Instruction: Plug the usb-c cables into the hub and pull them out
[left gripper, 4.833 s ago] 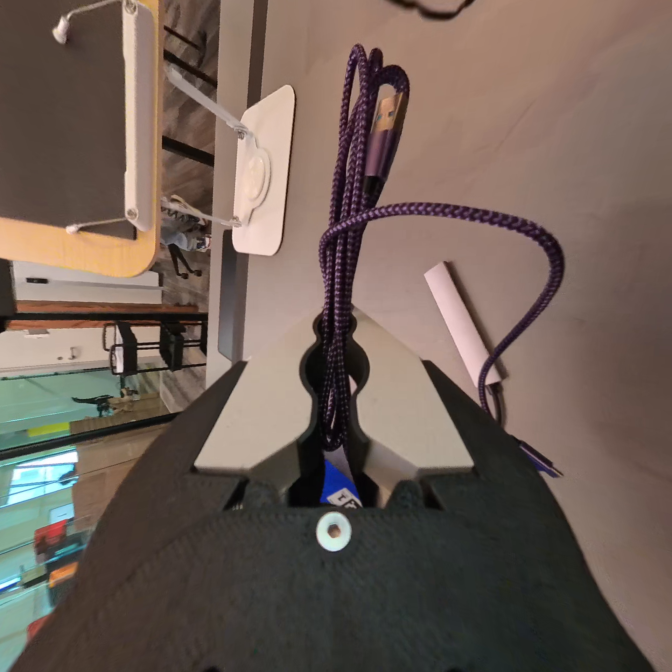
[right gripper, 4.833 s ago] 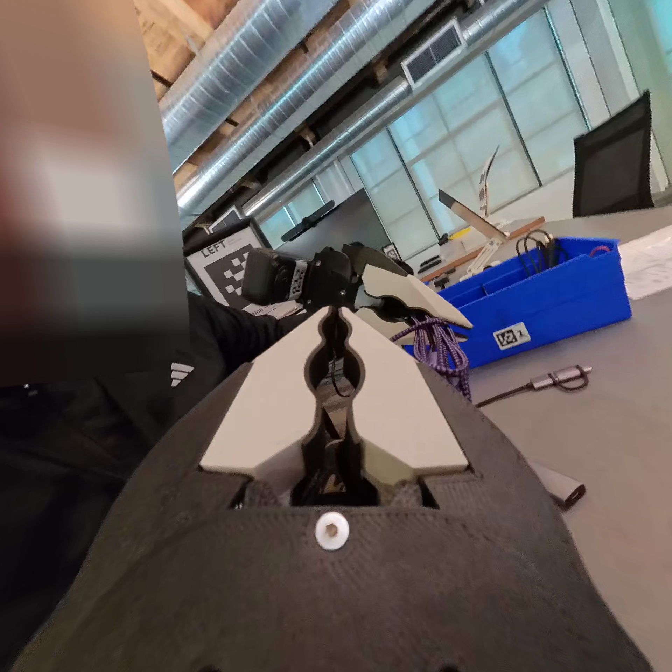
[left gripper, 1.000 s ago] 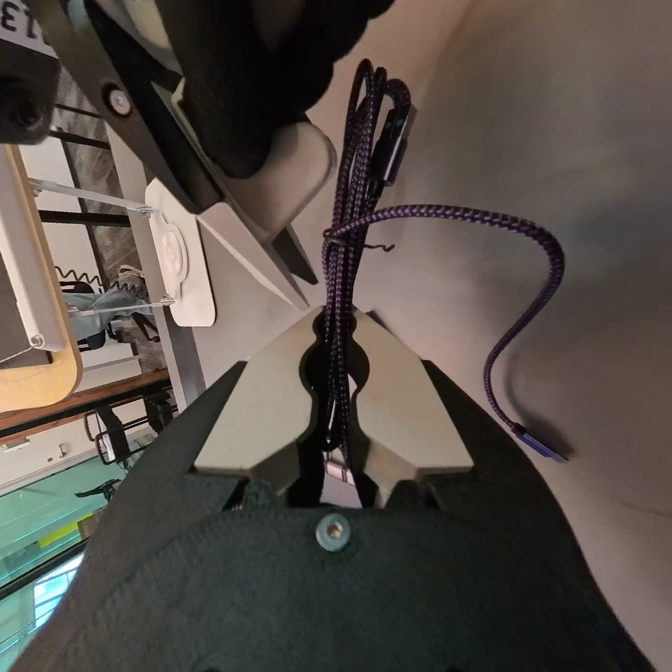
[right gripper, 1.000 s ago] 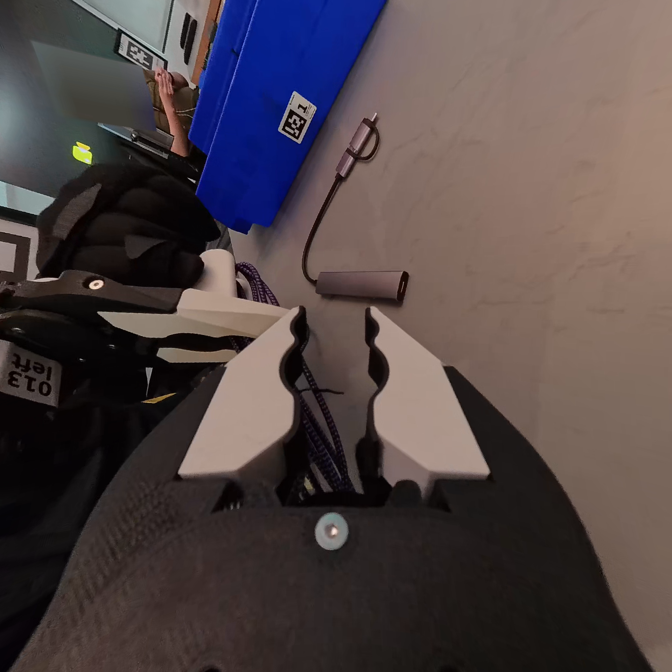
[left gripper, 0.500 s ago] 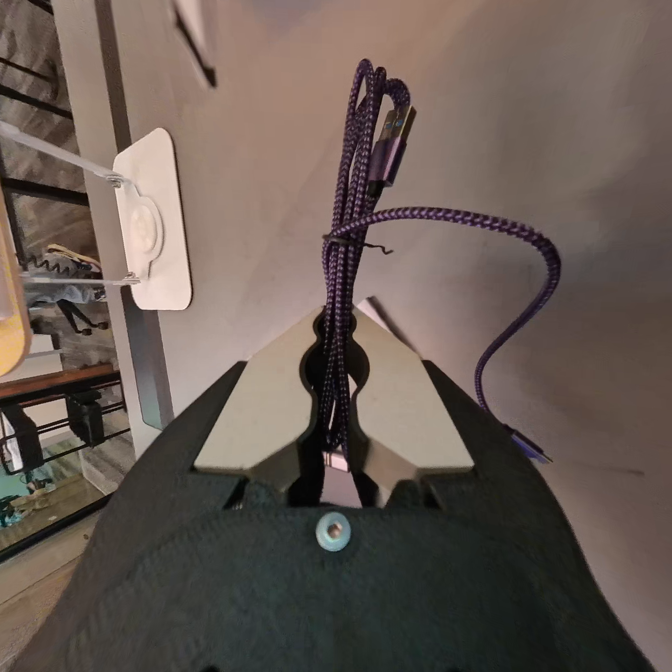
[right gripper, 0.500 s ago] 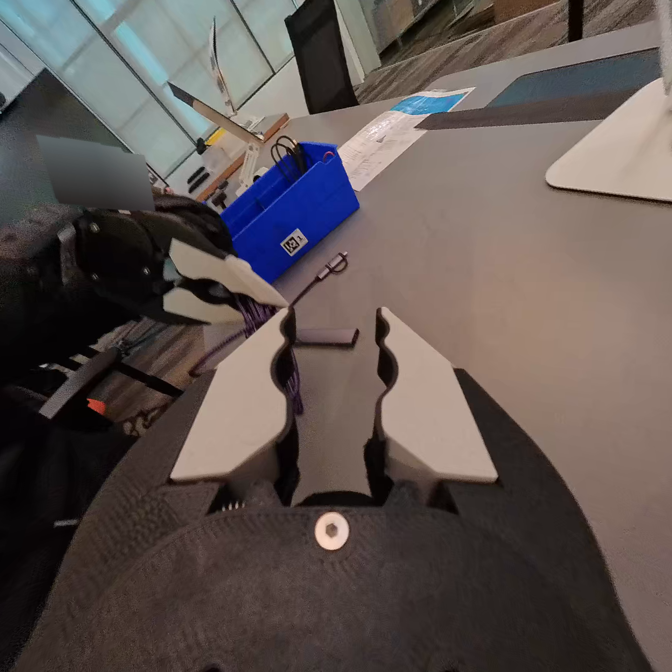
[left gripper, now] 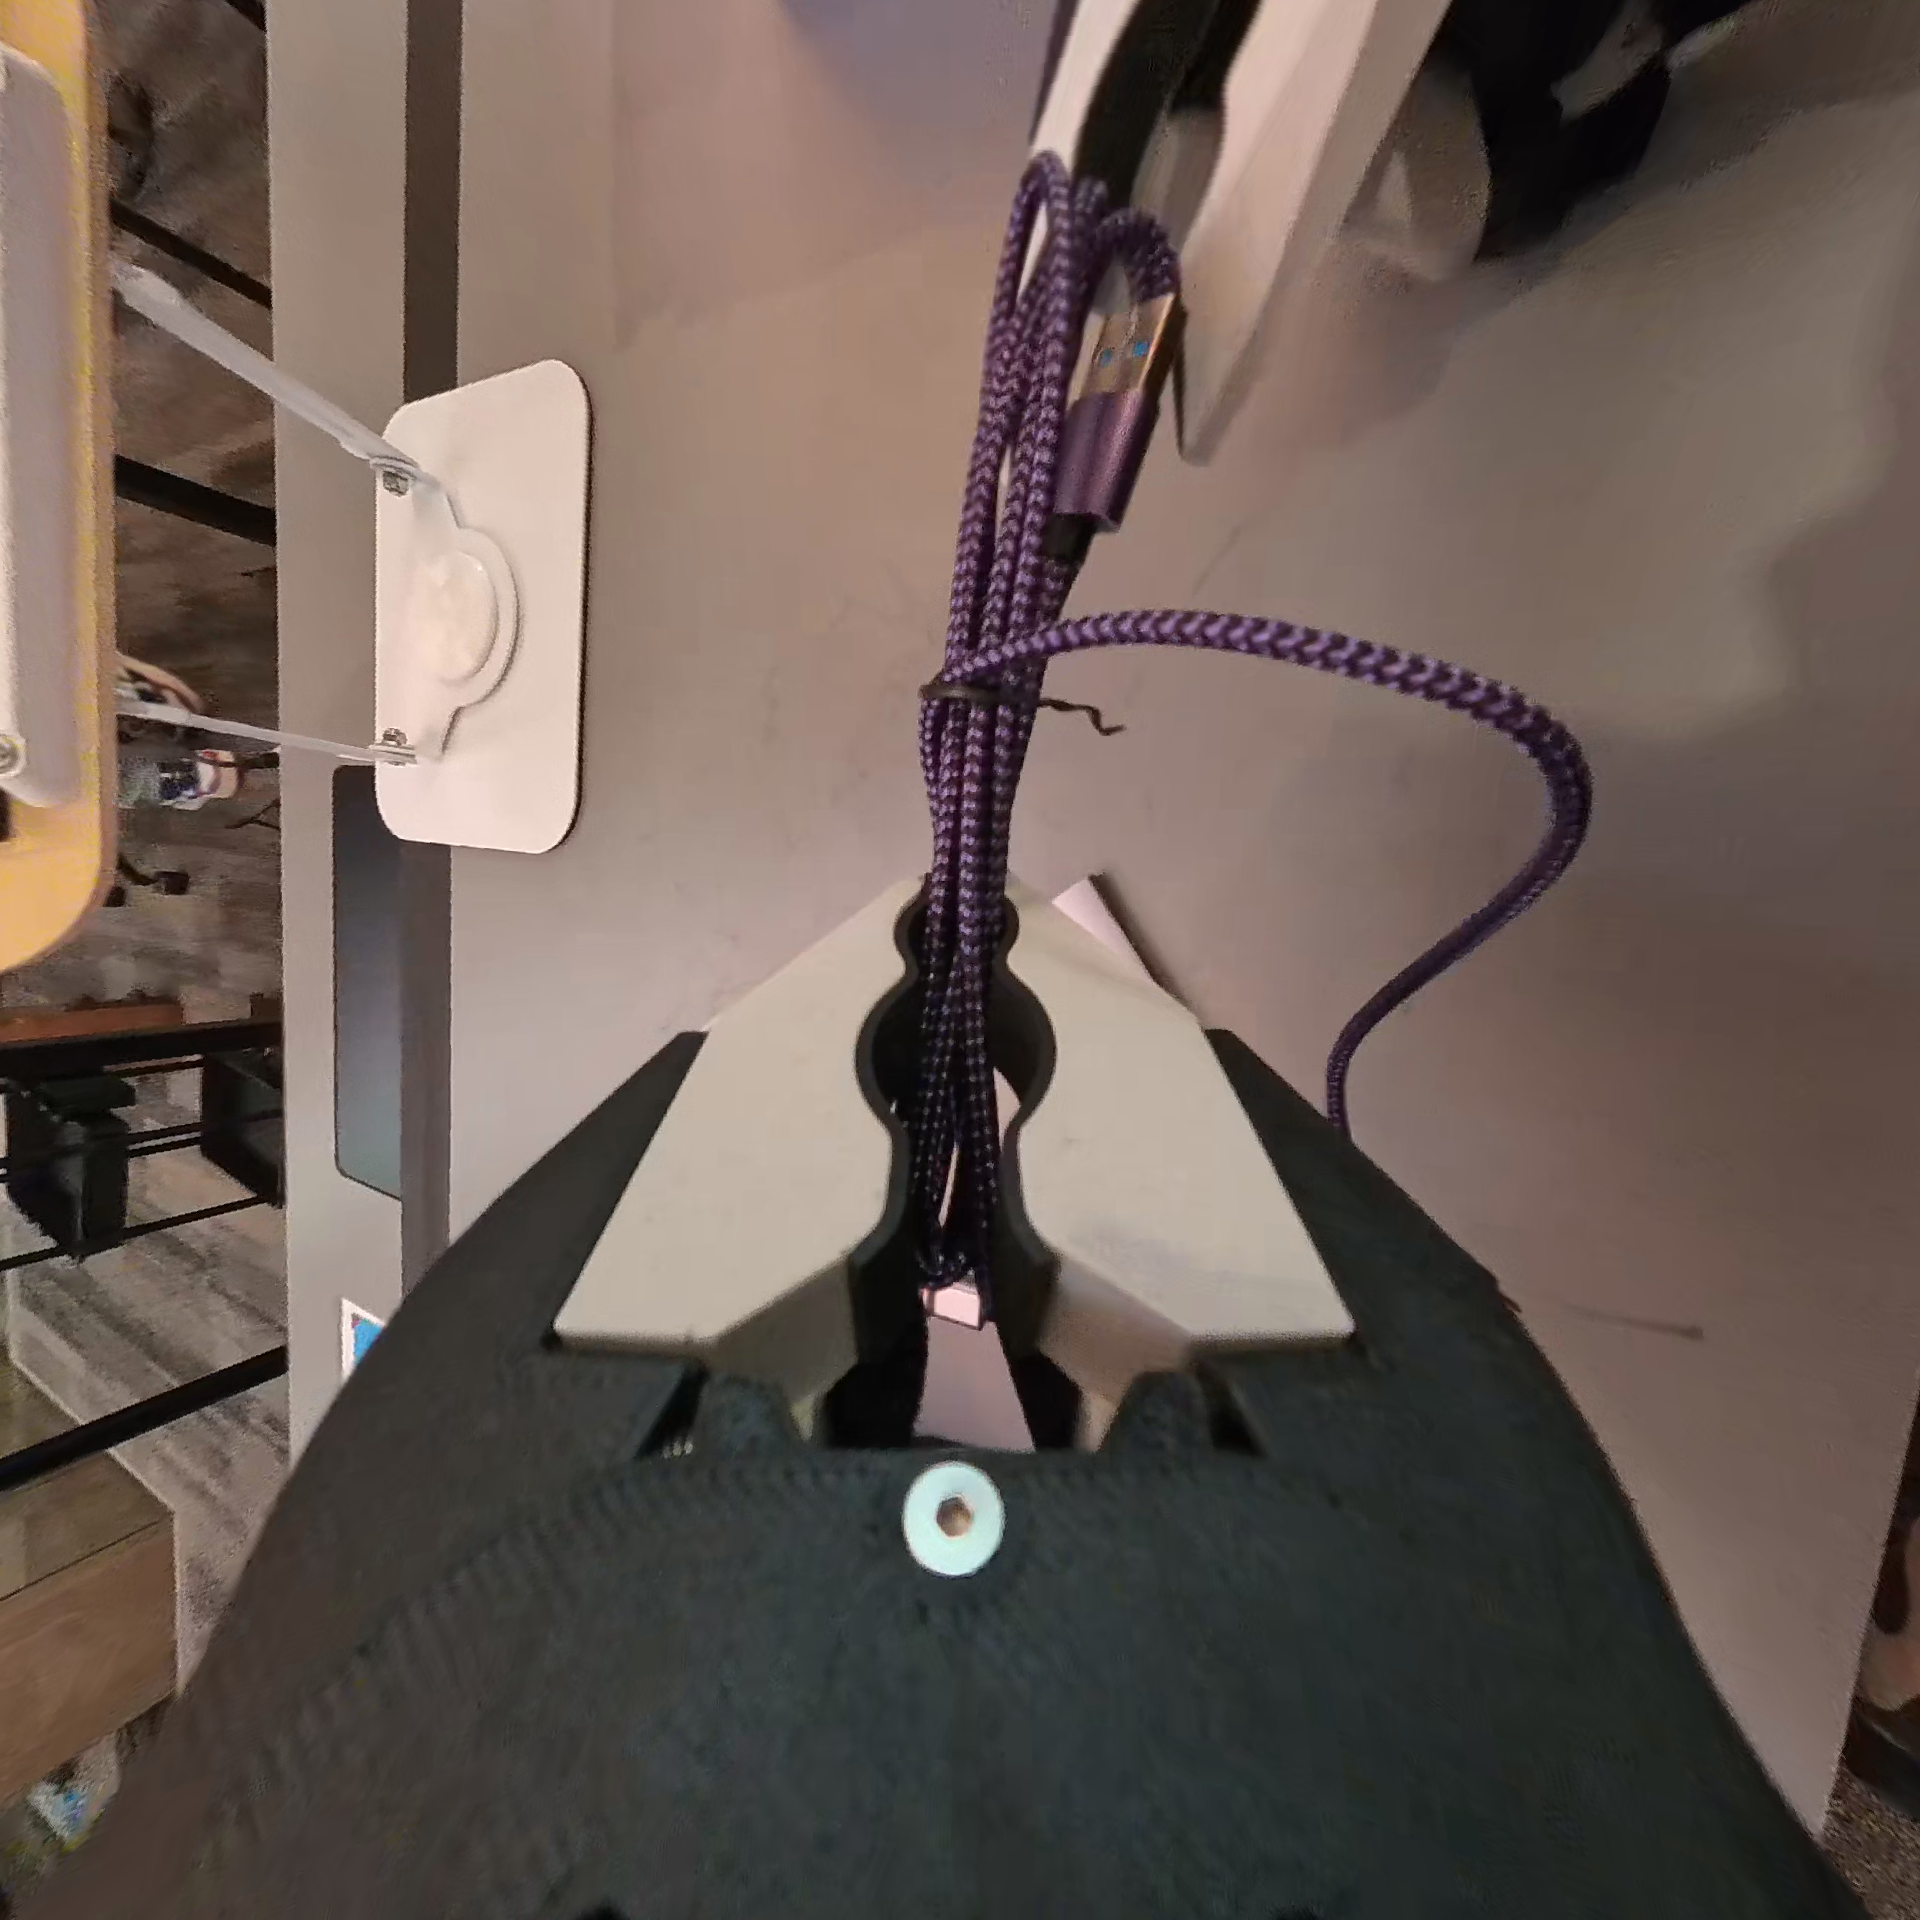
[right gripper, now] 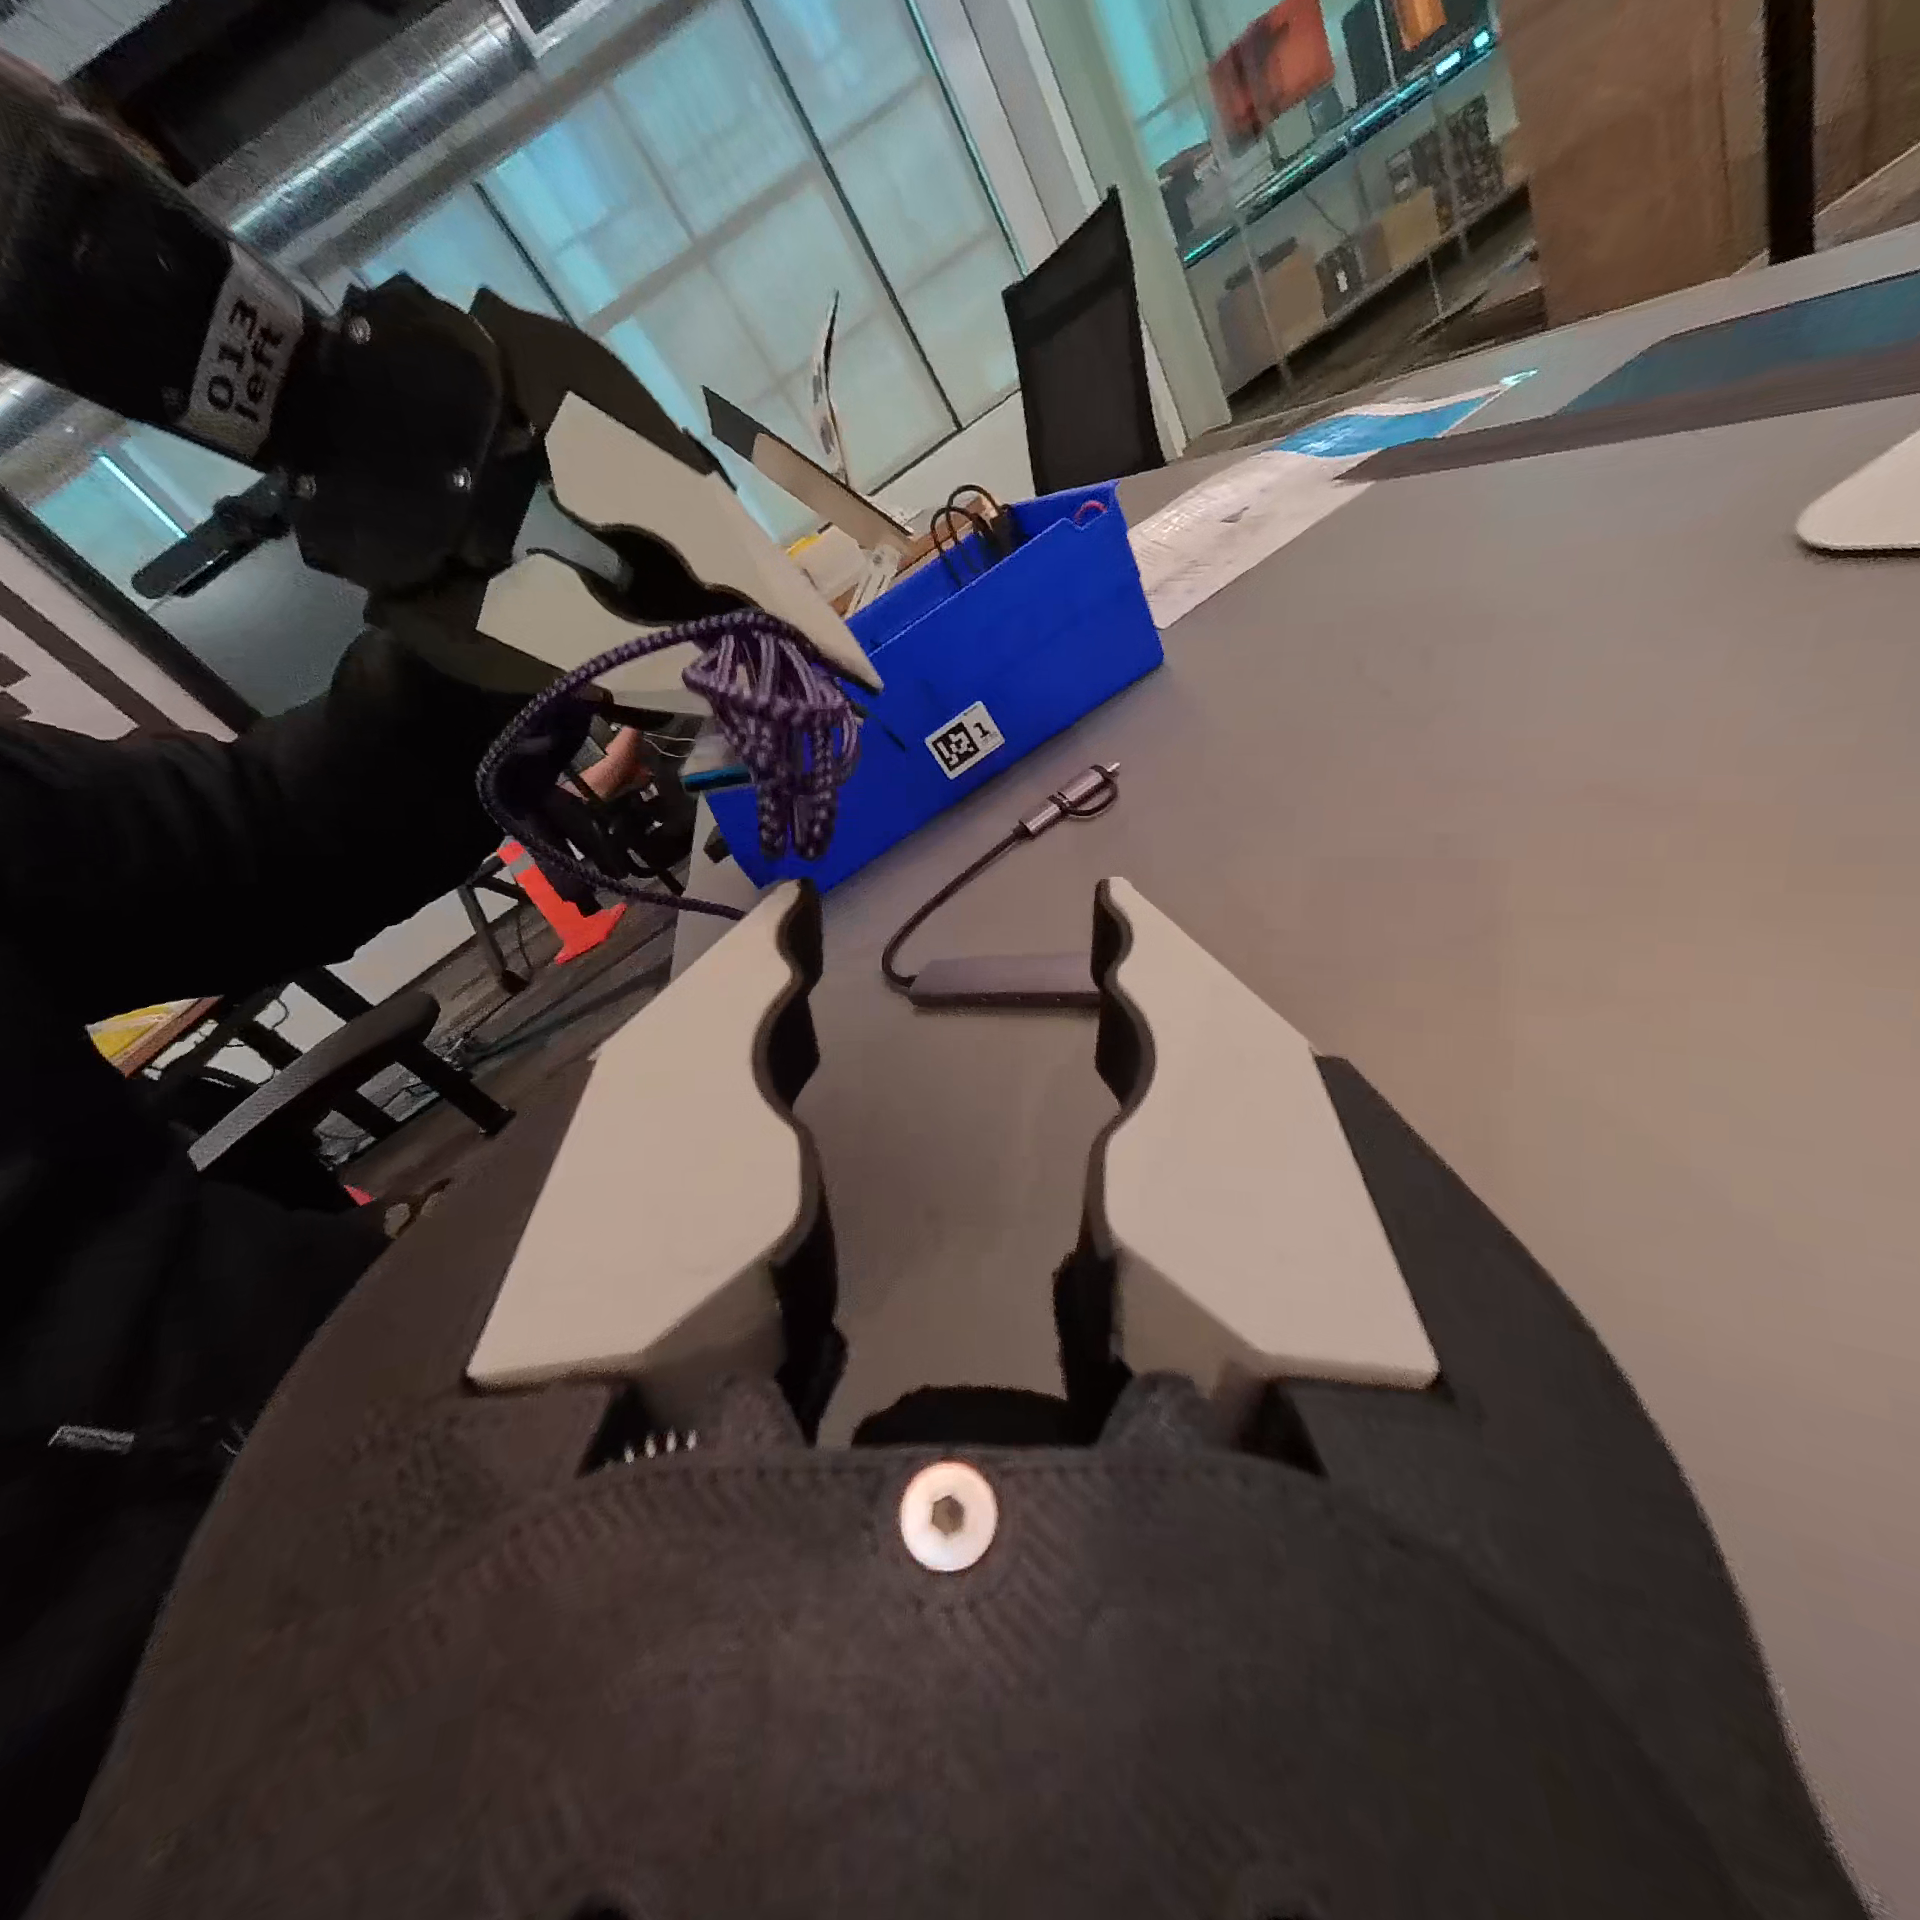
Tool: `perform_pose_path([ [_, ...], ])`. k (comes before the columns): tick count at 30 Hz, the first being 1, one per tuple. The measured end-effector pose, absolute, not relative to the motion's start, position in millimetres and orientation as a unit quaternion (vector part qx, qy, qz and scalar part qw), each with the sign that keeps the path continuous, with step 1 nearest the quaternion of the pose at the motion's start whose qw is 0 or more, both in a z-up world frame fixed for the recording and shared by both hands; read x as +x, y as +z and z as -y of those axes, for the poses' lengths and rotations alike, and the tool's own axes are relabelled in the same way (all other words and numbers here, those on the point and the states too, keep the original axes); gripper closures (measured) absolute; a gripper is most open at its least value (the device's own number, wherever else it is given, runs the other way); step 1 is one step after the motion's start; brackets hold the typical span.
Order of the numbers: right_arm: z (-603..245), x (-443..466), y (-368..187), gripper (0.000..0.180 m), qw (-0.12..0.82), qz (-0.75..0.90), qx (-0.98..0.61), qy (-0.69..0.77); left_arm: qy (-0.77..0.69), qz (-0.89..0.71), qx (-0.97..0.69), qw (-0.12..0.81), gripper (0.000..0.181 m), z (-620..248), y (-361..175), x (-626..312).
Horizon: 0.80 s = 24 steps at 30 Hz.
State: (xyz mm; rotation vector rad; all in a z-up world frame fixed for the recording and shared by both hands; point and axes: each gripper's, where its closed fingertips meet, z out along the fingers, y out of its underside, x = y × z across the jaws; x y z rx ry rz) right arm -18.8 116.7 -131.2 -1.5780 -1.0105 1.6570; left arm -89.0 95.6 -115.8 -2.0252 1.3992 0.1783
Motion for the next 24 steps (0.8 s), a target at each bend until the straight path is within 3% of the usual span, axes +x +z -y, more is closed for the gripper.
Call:
perform_pose_path([
  [9, -107.0, -42.1, -107.8, 0.118, 0.347, 0.364, -0.536, 0.678, 0.039, -0.509, -0.796, 0.326, 0.178, -104.1, -105.9, -87.5],
  [24, -124.7, -70.8, -78.4, 0.119, 0.359, 0.317, -0.475, 0.738, 0.024, -0.468, -0.826, 0.313, 0.178, -122.7, -98.3, -89.6],
])
